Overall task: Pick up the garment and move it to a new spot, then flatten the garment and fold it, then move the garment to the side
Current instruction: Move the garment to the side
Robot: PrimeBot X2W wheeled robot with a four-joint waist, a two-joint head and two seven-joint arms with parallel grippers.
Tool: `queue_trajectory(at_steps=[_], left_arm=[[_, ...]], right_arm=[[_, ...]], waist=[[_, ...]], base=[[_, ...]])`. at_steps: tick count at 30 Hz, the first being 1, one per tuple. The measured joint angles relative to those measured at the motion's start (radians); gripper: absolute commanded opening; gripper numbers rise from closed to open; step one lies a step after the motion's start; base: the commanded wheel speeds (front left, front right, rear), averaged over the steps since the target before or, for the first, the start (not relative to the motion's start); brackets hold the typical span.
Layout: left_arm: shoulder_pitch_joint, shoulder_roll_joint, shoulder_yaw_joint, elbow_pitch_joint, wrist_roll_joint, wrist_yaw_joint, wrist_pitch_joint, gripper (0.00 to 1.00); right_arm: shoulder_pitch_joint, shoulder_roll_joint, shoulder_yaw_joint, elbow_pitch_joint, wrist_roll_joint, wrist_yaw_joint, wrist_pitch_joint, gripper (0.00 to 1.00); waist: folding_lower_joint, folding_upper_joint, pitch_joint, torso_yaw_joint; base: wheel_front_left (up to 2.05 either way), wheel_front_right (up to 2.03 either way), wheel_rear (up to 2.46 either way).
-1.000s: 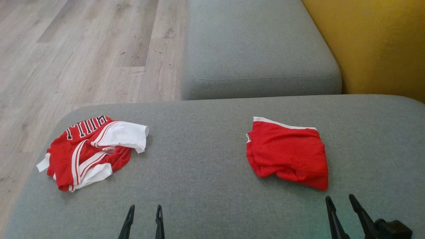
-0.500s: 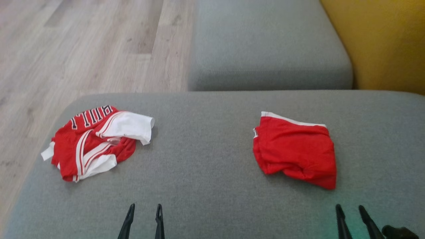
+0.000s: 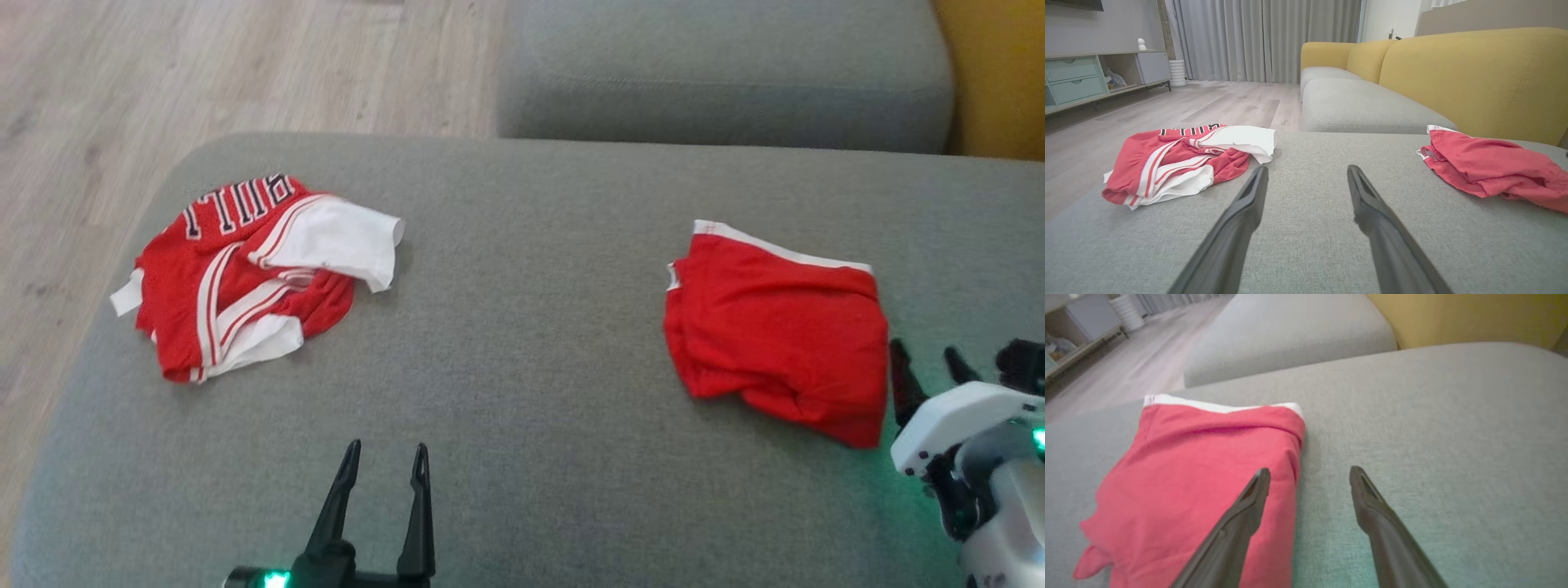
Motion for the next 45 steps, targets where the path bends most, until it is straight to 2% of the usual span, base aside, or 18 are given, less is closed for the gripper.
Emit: queue_trajectory(at_steps=[6, 7, 8, 9, 13, 16, 24, 29, 32, 36, 38, 39, 43, 45], left_arm=[[-0.036, 0.0, -0.016, 0.0, -0.021, 0.011, 0.0, 1.0], [-0.045, 0.0, -0.021, 0.0, -0.027, 0.011, 0.0, 1.0], [-0.053, 0.0, -0.023, 0.001, -0.028, 0.012, 0.0, 1.0], [-0.06, -0.001, -0.025, 0.003, -0.028, 0.013, 0.0, 1.0], [-0.08, -0.001, -0.024, 0.005, -0.037, 0.025, 0.0, 1.0], [-0.093, -0.001, -0.024, -0.012, -0.047, 0.027, 0.0, 1.0], [-0.219, -0.002, -0.036, -0.06, -0.041, -0.005, 0.0, 1.0], [-0.327, -0.004, -0.068, -0.07, -0.016, -0.063, 0.0, 1.0], [-0.37, -0.006, -0.087, -0.071, -0.015, -0.077, 0.0, 1.0], [-0.41, -0.006, -0.092, -0.074, -0.016, -0.077, 0.0, 1.0], [-0.421, -0.006, -0.094, -0.076, -0.016, -0.077, 0.0, 1.0], [-0.424, -0.006, -0.097, -0.075, -0.016, -0.077, 0.0, 1.0], [-0.429, -0.006, -0.102, -0.064, -0.026, -0.076, 0.0, 1.0], [-0.428, -0.006, -0.102, -0.06, -0.026, -0.072, 0.0, 1.0]], right_arm=[[-0.084, -0.011, 0.061, 0.125, 0.045, 0.0, 0.075, 1.0], [-0.097, -0.011, 0.076, 0.138, 0.06, 0.0, 0.083, 0.8], [-0.109, -0.01, 0.091, 0.149, 0.077, 0.0, 0.094, 0.18], [-0.12, -0.01, 0.11, 0.158, 0.091, 0.0, 0.098, 0.0], [-0.154, -0.019, 0.165, 0.162, 0.14, 0.0, 0.097, 0.0], [-0.176, -0.065, 0.202, 0.152, 0.167, 0.0, 0.087, 0.0], [-0.317, -0.323, 0.231, 0.137, 0.169, 0.0, 0.105, 0.0], [-0.389, -0.469, 0.202, 0.127, 0.162, 0.0, 0.132, 0.0], [-0.413, -0.542, 0.174, 0.131, 0.142, 0.0, 0.127, 0.0], [-0.441, -0.603, 0.141, 0.146, 0.088, 0.0, 0.105, 0.0], [-0.457, -0.614, 0.122, 0.158, 0.054, 0.0, 0.088, 0.63], [-0.465, -0.614, 0.112, 0.163, 0.033, 0.0, 0.077, 1.0], [-0.49, -0.602, 0.075, 0.174, -0.067, 0.0, 0.013, 1.0], [-0.493, -0.565, 0.053, 0.171, -0.091, 0.0, -0.018, 1.0]], waist=[[0.0, 0.0, 0.052, 0.019], [0.0, 0.0, 0.062, 0.02], [0.0, 0.0, 0.071, 0.019], [0.0, 0.0, 0.079, 0.018], [-0.0003, 0.0, 0.102, -0.006], [-0.0003, 0.0, 0.125, -0.031], [-0.0002, 0.0, 0.258, -0.09], [0.0, 0.0, 0.373, -0.117], [0.0, 0.0, 0.44, -0.128], [0.0, 0.0, 0.512, -0.138], [0.0001, 0.0, 0.535, -0.142], [0.0001, -0.0001, 0.542, -0.143], [-0.0003, 0.0, 0.523, -0.14], [-0.0004, 0.0, 0.501, -0.136]], base=[[0.0, 0.0, 0.0], [0.0, 0.0, 0.0], [0.0, 0.0, 0.0], [0.0, 0.0, 0.0], [0.0, 0.0, 0.0], [0.0, 0.0, 0.0], [0.0, 0.0, 0.0], [0.0, 0.0, 0.0], [0.0, 0.0, 0.0], [0.0, 0.0, 0.0], [0.0, 0.0, 0.0], [0.0, 0.0, 0.0], [0.0, 0.0, 0.0], [0.0, 0.0, 0.0]])
